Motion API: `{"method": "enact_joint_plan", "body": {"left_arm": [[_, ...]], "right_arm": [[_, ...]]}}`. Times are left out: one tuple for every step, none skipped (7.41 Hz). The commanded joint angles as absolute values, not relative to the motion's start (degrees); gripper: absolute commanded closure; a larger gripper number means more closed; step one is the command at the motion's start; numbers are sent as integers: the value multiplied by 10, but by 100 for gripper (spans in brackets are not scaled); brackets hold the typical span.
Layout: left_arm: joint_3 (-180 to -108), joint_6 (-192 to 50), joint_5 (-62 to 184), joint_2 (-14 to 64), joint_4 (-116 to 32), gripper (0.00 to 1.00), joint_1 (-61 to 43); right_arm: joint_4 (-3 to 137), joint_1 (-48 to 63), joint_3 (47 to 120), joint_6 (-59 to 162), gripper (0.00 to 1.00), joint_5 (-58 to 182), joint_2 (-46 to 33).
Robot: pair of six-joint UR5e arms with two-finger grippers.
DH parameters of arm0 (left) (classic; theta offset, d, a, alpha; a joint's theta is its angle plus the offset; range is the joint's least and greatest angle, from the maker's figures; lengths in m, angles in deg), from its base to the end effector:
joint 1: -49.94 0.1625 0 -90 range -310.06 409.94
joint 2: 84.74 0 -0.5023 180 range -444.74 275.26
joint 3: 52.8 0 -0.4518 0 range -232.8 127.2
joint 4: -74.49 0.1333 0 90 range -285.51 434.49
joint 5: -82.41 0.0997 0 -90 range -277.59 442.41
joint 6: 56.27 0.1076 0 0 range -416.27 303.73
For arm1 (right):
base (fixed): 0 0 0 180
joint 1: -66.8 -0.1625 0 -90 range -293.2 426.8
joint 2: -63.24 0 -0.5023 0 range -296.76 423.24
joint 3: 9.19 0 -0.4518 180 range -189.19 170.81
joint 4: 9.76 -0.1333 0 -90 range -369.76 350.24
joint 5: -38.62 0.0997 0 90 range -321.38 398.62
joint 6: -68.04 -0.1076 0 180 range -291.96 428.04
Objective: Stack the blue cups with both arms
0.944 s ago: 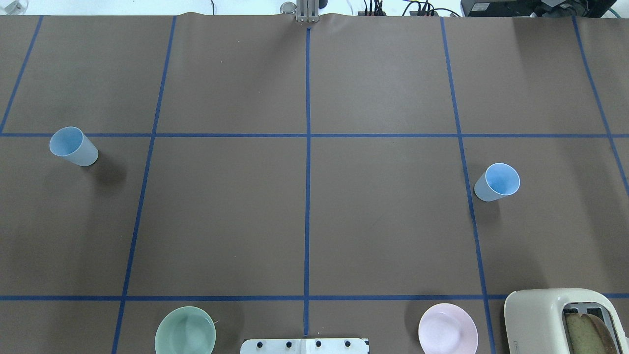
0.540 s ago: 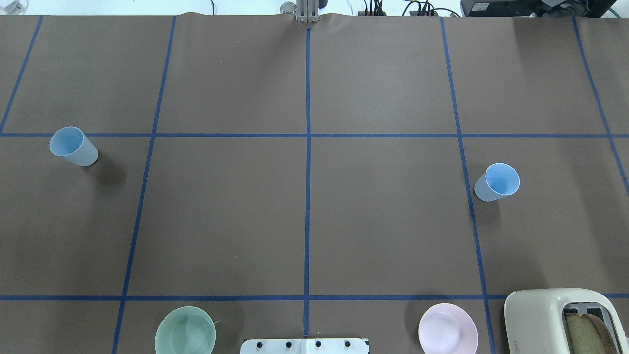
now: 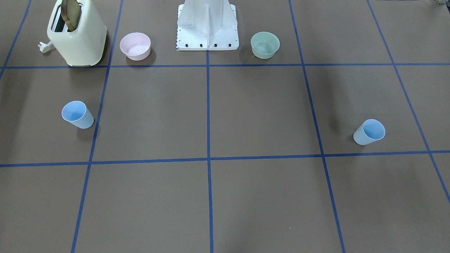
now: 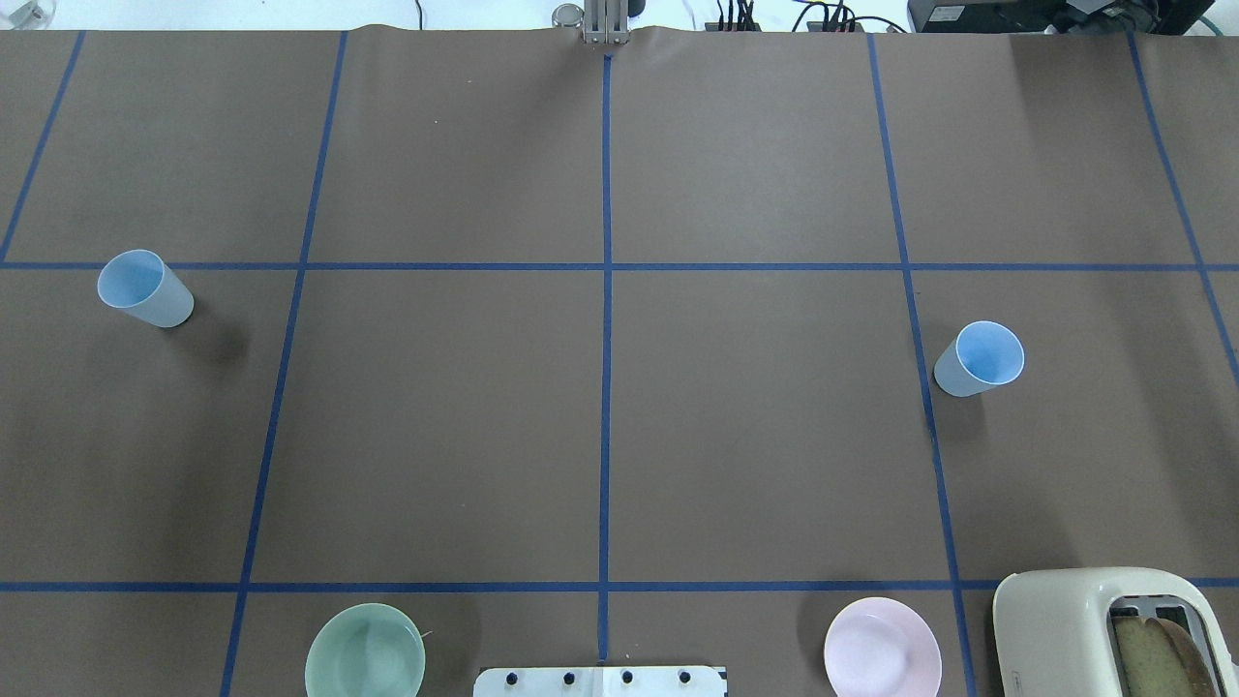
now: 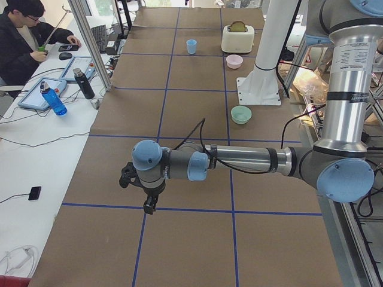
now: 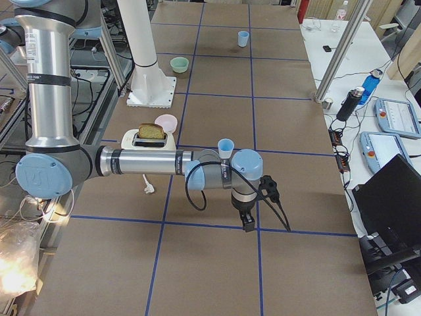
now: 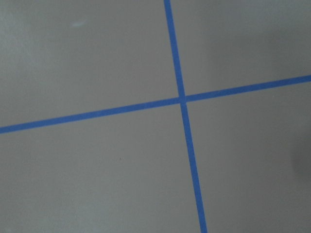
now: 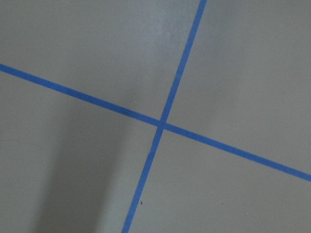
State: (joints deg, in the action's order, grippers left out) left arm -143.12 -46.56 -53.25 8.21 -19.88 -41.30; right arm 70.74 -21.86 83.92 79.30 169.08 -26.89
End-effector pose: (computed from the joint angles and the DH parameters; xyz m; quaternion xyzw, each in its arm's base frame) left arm -0.0690 -0.5844 0.6996 0.0981 0.3795 0.0937 0.9152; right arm 0.0502 -0.5664 0.6997 0.1313 -0.3336 -0.1397 0.9230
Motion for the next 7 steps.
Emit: {"method": "enact_joint_plan", "body": {"left_arm": [[-1421, -468, -522, 118, -300, 1, -412], [-1423, -463, -526, 110, -316, 1, -412], [-1418, -465, -528, 109, -332, 1, -412], [-1427, -495, -528, 104, -360, 1, -409], [-1431, -556, -528, 104, -378, 1, -380], [-1431, -628, -528, 98, -390, 1, -357], [-1428, -701, -522, 93, -422, 1, -314]], "right_arm": [[671, -219, 855, 754, 0, 1693, -254], [671, -218, 858, 753, 0, 1698, -254], [670, -218, 859, 751, 0, 1712, -253], [669, -217, 867, 730, 0, 1719, -252], [669, -213, 877, 697, 0, 1722, -253], [668, -202, 884, 667, 0, 1723, -254], [665, -189, 887, 650, 0, 1721, -254]]}}
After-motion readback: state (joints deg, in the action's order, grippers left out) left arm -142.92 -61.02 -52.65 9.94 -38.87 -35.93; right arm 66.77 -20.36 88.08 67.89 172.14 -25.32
